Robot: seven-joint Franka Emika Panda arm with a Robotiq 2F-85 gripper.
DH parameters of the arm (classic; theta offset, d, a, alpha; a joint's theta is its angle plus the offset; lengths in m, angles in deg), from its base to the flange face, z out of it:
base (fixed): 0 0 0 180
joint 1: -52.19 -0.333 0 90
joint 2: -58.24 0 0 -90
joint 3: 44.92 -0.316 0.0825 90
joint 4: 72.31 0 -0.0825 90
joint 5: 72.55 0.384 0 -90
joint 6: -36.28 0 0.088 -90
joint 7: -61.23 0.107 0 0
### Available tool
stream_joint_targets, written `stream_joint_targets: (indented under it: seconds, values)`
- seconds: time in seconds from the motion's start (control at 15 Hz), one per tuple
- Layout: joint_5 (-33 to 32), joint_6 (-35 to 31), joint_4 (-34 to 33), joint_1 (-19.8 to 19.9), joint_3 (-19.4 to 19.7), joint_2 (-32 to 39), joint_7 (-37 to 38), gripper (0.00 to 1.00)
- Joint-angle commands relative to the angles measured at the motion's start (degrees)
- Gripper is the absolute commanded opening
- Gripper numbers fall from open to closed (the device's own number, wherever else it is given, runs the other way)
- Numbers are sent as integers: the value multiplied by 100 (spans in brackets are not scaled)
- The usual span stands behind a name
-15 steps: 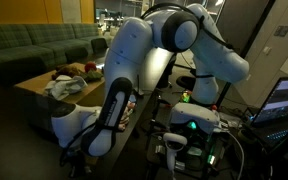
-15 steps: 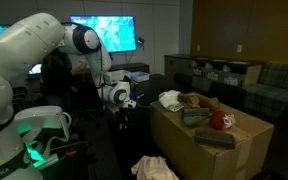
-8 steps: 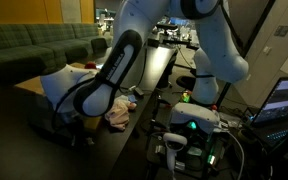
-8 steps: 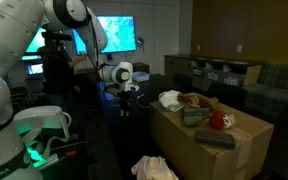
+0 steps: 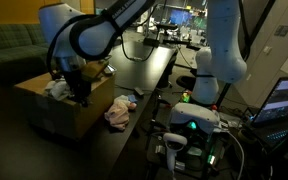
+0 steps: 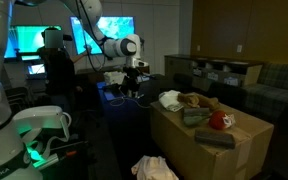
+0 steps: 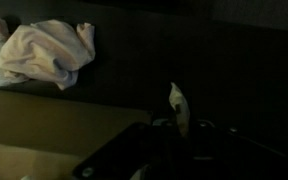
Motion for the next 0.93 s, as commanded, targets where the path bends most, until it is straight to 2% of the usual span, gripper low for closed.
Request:
stream_joint_targets:
  seconds: [0.0,0.47,0.87]
  values:
    - [-204,205,-142,604,-66,-352,-54,3]
    - [-511,14,-1200,1599,234,200,-357,3]
    - [-381,-277,-2211,2062,456,1117,-569,3]
